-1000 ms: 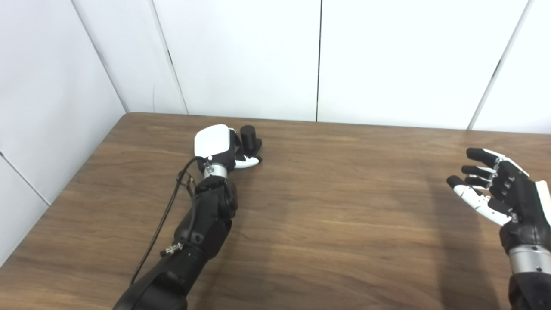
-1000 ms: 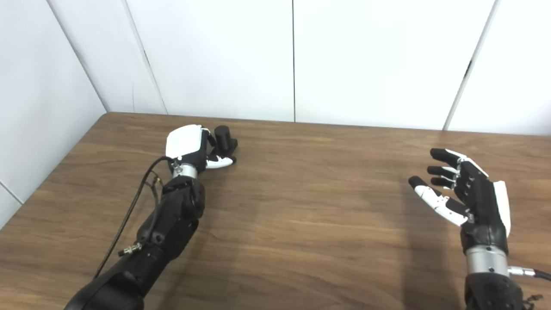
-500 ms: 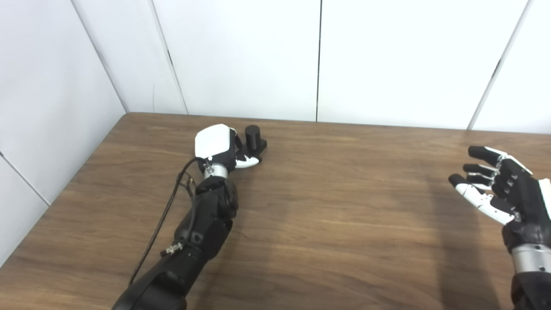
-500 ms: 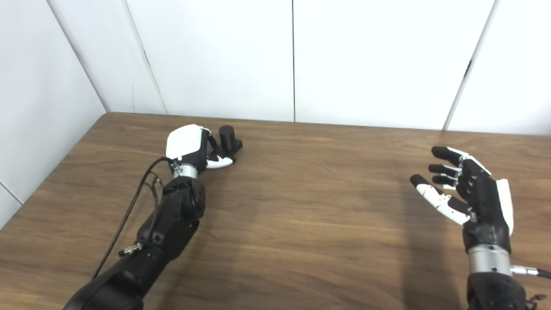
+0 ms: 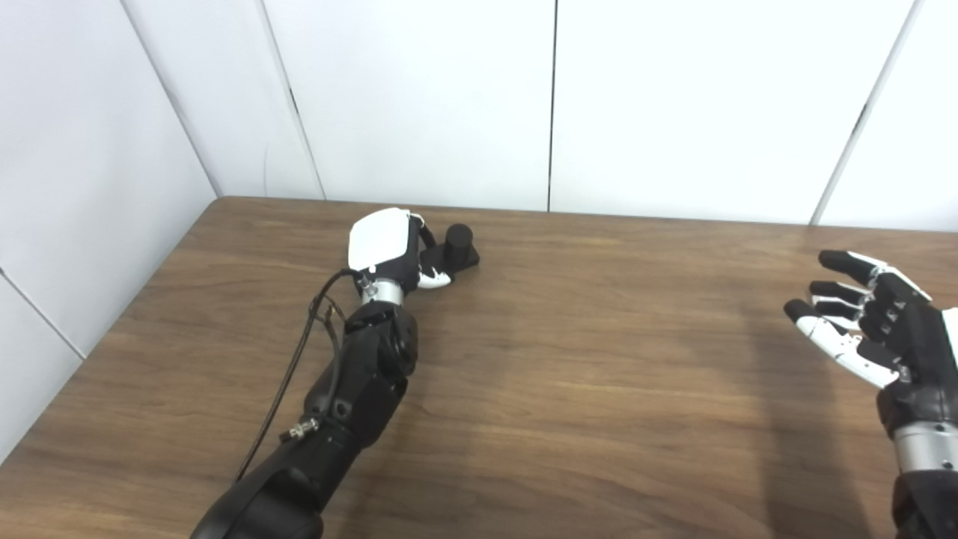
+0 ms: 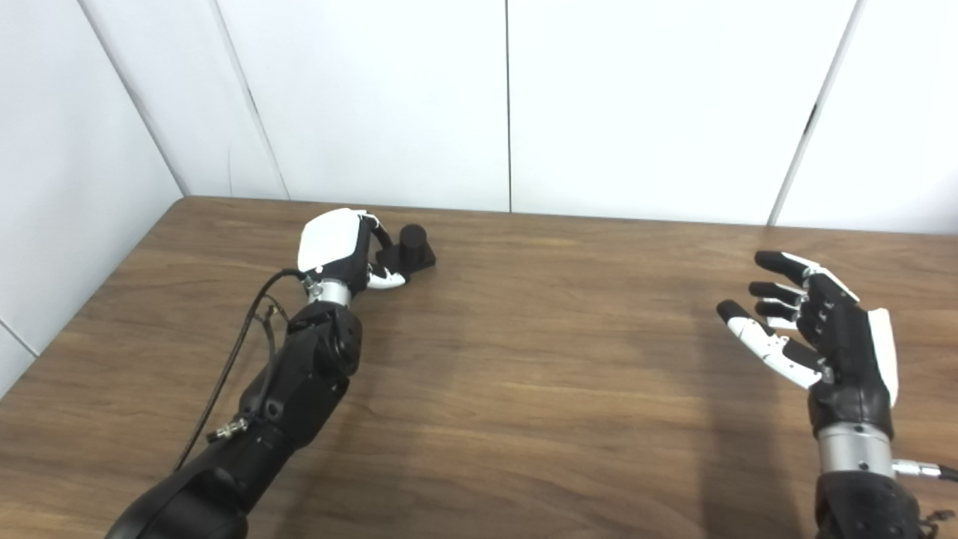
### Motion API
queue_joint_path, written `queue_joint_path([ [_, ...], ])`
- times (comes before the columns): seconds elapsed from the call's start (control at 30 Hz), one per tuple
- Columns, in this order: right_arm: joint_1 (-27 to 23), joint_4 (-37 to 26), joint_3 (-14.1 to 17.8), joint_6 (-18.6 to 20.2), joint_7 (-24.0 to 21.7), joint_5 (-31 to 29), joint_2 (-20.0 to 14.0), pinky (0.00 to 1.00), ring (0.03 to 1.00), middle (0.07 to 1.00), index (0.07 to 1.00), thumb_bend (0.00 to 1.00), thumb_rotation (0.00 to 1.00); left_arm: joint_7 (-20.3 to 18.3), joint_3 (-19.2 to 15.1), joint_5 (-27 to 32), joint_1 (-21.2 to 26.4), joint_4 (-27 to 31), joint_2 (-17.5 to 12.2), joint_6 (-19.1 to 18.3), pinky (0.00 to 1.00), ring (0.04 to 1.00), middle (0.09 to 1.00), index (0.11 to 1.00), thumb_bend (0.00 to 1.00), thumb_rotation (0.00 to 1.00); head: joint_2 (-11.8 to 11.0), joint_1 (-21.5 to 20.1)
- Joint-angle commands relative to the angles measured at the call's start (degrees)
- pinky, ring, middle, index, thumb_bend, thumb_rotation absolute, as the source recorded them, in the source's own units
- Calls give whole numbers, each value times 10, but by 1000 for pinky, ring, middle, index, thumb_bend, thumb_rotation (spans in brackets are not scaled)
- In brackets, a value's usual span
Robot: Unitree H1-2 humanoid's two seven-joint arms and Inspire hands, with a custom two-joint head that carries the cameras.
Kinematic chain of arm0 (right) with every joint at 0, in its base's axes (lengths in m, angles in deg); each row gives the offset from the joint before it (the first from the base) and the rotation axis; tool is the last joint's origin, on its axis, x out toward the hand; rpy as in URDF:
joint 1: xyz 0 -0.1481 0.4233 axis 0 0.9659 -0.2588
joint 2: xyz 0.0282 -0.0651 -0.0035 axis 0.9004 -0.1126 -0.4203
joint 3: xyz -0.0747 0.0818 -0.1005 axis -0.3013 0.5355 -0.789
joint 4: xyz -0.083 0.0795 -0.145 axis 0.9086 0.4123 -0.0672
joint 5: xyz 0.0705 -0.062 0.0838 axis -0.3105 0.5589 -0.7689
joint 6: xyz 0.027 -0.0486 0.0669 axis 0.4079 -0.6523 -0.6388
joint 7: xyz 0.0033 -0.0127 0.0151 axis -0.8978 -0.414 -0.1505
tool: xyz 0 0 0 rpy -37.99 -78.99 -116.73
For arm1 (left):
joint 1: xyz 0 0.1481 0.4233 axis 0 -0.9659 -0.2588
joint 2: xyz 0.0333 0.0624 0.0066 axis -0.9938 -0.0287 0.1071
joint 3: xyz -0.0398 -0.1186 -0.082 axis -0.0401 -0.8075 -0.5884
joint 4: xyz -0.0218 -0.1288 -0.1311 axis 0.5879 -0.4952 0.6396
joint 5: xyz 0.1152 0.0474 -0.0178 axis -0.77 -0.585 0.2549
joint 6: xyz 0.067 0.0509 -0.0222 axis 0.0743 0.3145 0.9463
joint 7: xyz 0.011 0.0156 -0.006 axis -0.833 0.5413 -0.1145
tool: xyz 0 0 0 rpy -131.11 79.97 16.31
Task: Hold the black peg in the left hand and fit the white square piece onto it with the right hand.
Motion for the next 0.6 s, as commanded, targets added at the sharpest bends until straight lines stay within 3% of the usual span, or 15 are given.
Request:
queue_joint_path([
  [0.0, -27, -18, 4, -7, -1, -4, -5, 647, 699, 775, 693, 547, 157, -21, 3, 18, -26, -4, -19, 16, 898, 880, 868, 489, 515, 78, 1, -1],
  [0.3, -32, -14, 1, -13, -5, -2, -14, 643, 704, 779, 690, 548, 178, -59, 21, 72, -58, 45, -45, 103, 878, 893, 882, 489, 515, 83, 3, -12],
  [0.57, -37, -15, 1, -13, -8, -6, -14, 625, 703, 786, 688, 543, 159, -93, 43, 84, -69, 81, -58, 138, 867, 899, 889, 492, 515, 91, 5, -15],
])
